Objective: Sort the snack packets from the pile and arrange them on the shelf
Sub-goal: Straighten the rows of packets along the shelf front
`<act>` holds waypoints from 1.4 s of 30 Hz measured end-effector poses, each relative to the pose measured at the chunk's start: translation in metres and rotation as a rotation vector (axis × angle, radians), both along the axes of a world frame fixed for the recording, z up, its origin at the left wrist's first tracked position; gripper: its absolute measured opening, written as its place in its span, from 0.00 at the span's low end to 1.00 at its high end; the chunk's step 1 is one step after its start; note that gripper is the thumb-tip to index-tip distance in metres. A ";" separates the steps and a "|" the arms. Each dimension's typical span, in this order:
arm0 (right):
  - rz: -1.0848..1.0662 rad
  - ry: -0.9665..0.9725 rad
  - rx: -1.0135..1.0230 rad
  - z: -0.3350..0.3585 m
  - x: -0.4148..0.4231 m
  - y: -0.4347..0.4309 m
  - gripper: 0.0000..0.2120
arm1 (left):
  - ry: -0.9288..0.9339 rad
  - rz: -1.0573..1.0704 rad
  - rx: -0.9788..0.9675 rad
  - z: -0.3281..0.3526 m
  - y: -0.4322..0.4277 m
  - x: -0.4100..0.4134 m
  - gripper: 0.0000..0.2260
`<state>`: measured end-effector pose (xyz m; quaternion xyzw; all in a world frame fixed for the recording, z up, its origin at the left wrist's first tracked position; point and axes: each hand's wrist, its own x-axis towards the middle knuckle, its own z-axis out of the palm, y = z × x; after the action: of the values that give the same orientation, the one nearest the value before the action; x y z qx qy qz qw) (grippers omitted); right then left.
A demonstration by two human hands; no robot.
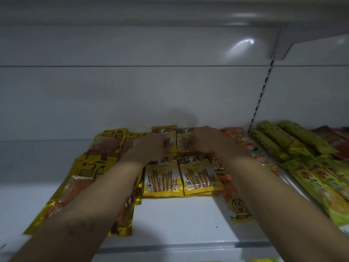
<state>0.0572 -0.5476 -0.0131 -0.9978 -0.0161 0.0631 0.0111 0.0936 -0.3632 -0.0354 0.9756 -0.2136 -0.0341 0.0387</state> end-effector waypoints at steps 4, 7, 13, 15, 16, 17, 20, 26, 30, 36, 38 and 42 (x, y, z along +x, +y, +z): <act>0.008 -0.028 0.195 0.018 -0.050 -0.001 0.28 | -0.065 0.007 -0.018 0.018 0.009 -0.043 0.17; 0.010 0.078 0.208 0.020 -0.090 0.004 0.30 | 0.011 -0.037 -0.023 0.027 0.019 -0.079 0.23; 0.038 0.057 0.122 -0.013 -0.120 0.031 0.21 | -0.004 -0.137 0.128 0.015 0.030 -0.121 0.28; 0.021 0.017 0.086 -0.018 -0.120 0.034 0.23 | -0.027 -0.131 0.110 0.008 0.029 -0.122 0.27; 0.017 0.009 0.071 -0.018 -0.121 0.035 0.24 | -0.038 -0.130 0.099 0.005 0.030 -0.121 0.27; 0.015 0.005 0.065 -0.018 -0.123 0.037 0.25 | -0.046 -0.127 0.089 0.002 0.031 -0.120 0.27; 0.001 -0.019 0.044 -0.022 -0.122 0.040 0.24 | -0.069 -0.113 0.070 -0.003 0.035 -0.118 0.26; -0.016 -0.051 0.030 -0.030 -0.118 0.040 0.23 | -0.140 -0.099 0.070 -0.012 0.035 -0.120 0.24; -0.009 -0.088 0.004 -0.033 -0.117 0.039 0.23 | -0.163 -0.112 0.070 -0.017 0.038 -0.119 0.24; -0.018 -0.164 0.025 -0.038 -0.119 0.039 0.18 | -0.156 -0.127 0.055 -0.019 0.041 -0.119 0.24; -0.025 -0.153 0.020 -0.041 -0.120 0.038 0.21 | -0.138 -0.129 0.050 -0.017 0.041 -0.118 0.24; -0.059 -0.142 -0.035 -0.037 -0.129 0.041 0.30 | -0.122 -0.156 0.058 -0.010 0.043 -0.119 0.24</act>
<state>-0.0721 -0.5068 -0.0501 -0.9999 0.0138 -0.0078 -0.0058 -0.0252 -0.3205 -0.0459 0.9569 -0.2898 0.0161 -0.0051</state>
